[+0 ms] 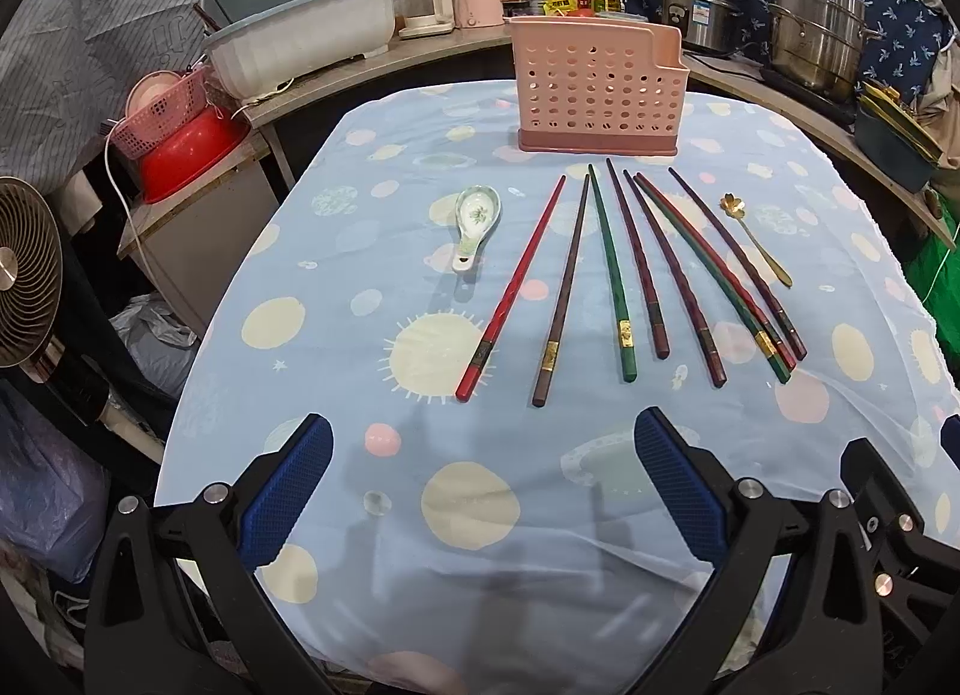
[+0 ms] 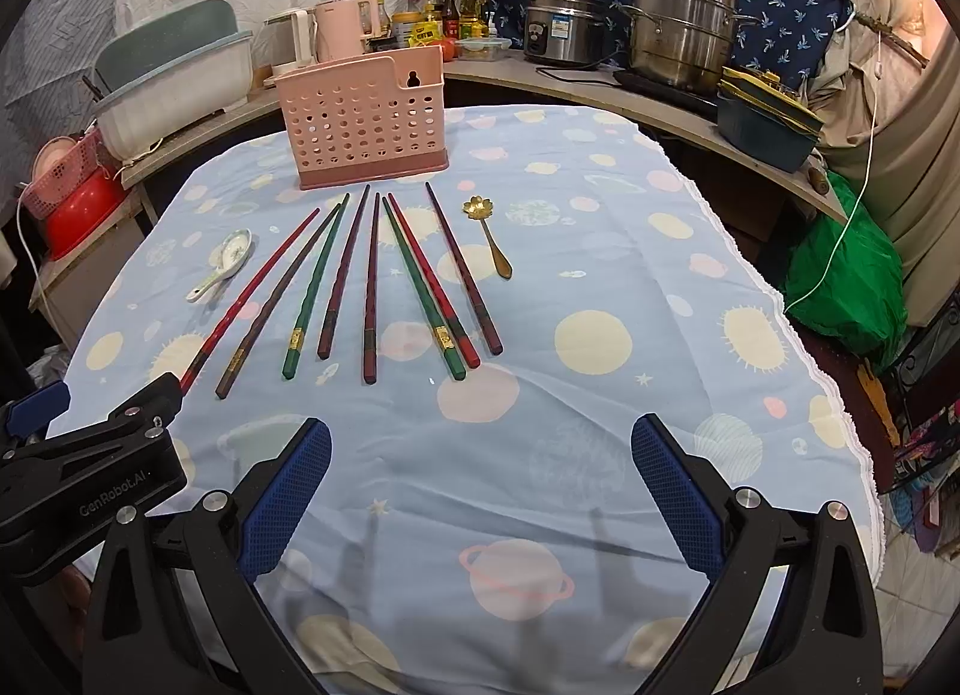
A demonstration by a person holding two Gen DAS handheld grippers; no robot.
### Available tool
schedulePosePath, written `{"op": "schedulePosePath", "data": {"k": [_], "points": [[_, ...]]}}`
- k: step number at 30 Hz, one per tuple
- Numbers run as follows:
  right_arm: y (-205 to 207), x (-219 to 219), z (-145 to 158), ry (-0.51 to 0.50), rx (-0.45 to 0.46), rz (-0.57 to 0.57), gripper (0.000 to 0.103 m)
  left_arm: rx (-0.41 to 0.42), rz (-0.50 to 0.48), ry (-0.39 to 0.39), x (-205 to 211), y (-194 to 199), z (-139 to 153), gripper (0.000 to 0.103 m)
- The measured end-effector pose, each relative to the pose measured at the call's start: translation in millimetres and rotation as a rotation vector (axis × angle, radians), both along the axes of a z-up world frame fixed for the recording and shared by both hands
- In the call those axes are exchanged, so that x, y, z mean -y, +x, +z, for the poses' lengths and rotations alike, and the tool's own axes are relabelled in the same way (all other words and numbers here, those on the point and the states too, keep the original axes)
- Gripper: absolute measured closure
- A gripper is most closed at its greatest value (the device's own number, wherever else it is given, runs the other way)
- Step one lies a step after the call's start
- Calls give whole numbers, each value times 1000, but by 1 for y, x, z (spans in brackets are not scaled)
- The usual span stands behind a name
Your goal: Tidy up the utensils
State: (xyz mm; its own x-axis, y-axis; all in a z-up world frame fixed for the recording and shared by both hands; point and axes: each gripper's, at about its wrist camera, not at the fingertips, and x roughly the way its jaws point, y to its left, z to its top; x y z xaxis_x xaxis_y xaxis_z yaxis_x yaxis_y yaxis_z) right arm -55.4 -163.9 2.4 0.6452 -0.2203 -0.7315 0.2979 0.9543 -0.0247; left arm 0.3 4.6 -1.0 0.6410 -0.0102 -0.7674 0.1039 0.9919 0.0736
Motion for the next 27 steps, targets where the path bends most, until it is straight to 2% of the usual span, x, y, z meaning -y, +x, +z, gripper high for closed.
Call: {"op": "schedulePosePath", "data": {"k": [9,27], "points": [[0,0,0,2,-1,2,6,19,-8,-15,-1,-1,0,7],[1,0,-2,2,-3,-1,6,-8,-8,-12,1,1,-4,7]]}}
